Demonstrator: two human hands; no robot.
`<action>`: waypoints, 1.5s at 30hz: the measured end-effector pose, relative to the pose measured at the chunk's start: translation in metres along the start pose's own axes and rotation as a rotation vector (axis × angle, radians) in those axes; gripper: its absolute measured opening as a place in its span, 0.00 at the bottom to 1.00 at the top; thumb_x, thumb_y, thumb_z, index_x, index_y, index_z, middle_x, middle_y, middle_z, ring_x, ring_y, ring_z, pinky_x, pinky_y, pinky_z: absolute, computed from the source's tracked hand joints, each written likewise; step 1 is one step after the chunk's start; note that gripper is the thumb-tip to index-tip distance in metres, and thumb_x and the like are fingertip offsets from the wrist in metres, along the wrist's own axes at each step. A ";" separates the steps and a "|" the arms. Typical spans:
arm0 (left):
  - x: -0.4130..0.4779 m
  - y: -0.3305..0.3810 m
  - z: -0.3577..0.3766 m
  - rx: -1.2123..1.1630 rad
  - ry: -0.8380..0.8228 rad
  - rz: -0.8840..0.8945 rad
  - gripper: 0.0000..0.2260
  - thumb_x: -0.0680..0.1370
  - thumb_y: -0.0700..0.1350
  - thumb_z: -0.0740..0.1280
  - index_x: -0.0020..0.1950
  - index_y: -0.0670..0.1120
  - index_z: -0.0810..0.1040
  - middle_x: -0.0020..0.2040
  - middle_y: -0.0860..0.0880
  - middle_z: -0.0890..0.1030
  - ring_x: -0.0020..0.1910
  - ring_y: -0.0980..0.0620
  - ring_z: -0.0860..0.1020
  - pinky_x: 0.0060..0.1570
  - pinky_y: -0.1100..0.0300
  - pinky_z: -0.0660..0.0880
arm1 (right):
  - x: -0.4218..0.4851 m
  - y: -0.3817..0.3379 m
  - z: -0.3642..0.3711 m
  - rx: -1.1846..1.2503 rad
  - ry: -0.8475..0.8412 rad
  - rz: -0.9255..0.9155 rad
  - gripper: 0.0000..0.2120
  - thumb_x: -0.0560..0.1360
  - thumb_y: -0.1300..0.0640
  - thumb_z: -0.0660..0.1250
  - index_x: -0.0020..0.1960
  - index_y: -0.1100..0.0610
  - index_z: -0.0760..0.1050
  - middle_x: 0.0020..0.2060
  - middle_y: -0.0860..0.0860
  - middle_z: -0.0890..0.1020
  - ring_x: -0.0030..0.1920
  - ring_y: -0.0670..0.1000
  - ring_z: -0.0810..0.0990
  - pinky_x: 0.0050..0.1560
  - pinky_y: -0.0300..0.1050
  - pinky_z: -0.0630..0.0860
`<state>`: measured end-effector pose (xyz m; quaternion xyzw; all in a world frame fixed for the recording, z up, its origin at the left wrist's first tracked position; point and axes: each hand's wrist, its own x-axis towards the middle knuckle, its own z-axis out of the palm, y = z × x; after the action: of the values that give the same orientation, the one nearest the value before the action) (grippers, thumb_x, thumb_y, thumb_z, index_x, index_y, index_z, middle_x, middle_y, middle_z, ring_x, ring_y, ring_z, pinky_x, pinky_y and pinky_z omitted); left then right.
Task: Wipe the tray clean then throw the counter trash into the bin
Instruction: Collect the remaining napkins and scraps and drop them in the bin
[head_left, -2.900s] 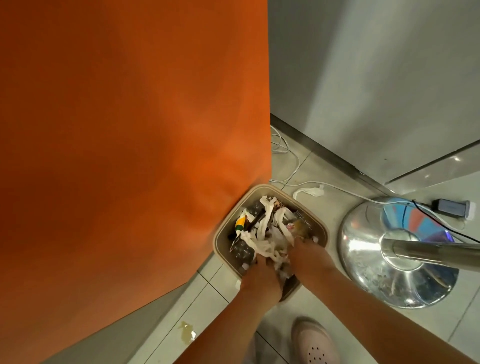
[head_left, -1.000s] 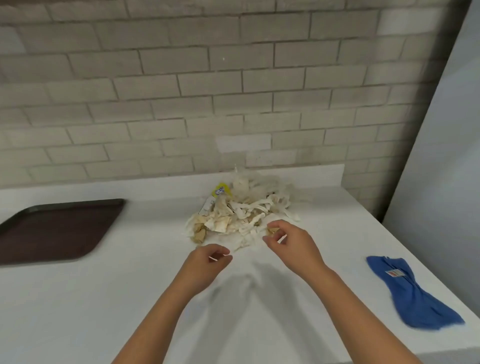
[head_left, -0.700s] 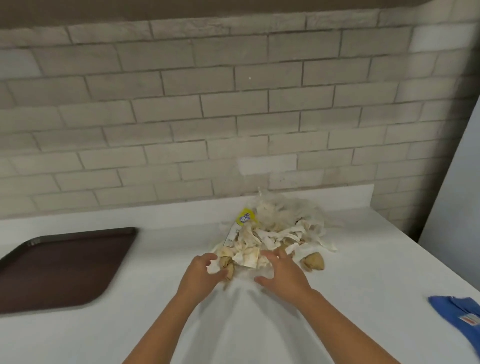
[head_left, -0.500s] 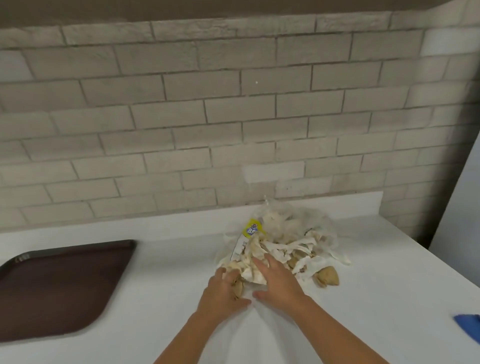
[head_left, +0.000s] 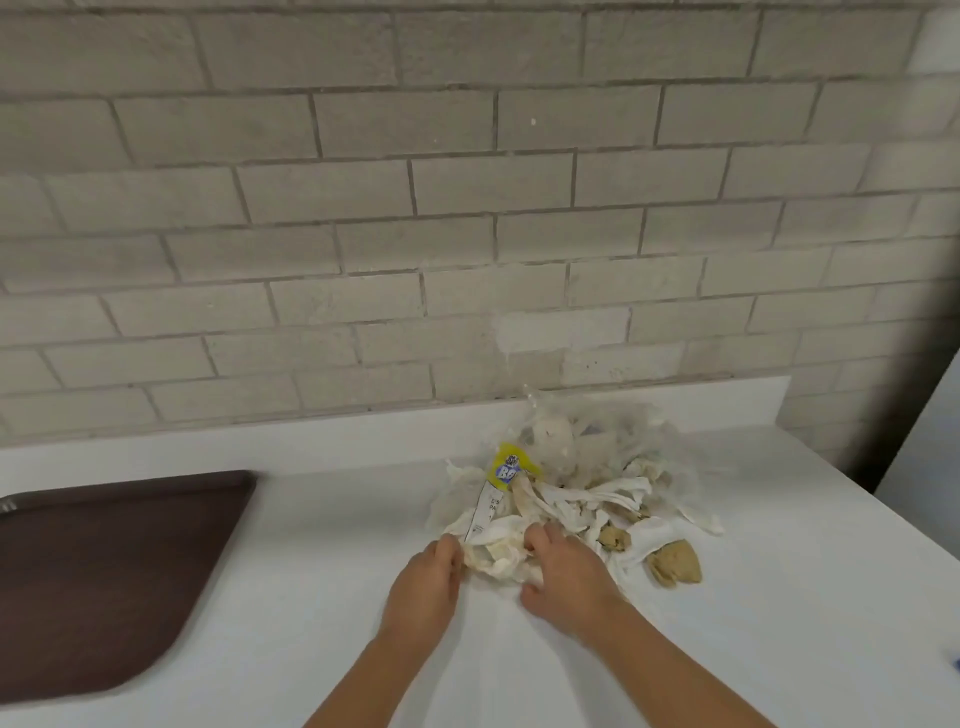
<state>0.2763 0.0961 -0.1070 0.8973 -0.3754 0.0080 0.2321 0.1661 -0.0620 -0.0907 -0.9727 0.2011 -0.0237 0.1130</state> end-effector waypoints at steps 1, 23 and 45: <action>0.001 -0.004 0.000 -0.054 0.005 0.005 0.09 0.78 0.40 0.58 0.58 0.46 0.69 0.49 0.48 0.76 0.47 0.47 0.75 0.43 0.57 0.70 | 0.001 0.001 0.000 0.013 -0.004 0.002 0.25 0.70 0.50 0.63 0.65 0.52 0.63 0.60 0.50 0.71 0.53 0.54 0.75 0.49 0.45 0.72; 0.040 0.015 -0.095 -0.894 0.249 -0.311 0.21 0.74 0.48 0.71 0.29 0.47 0.61 0.27 0.51 0.58 0.27 0.53 0.58 0.28 0.61 0.56 | 0.000 0.002 -0.019 0.192 -0.152 0.187 0.39 0.70 0.37 0.67 0.75 0.49 0.57 0.70 0.51 0.64 0.69 0.52 0.66 0.64 0.45 0.68; 0.123 0.059 0.009 0.120 -0.373 -0.137 0.46 0.61 0.70 0.71 0.73 0.55 0.58 0.65 0.45 0.63 0.65 0.42 0.68 0.62 0.49 0.71 | 0.018 0.071 -0.065 0.408 0.817 0.155 0.02 0.70 0.56 0.71 0.42 0.53 0.79 0.37 0.47 0.77 0.40 0.48 0.75 0.39 0.41 0.73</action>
<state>0.3233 -0.0256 -0.0679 0.9188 -0.3490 -0.1516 0.1047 0.1492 -0.1463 -0.0439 -0.8238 0.2923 -0.4356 0.2149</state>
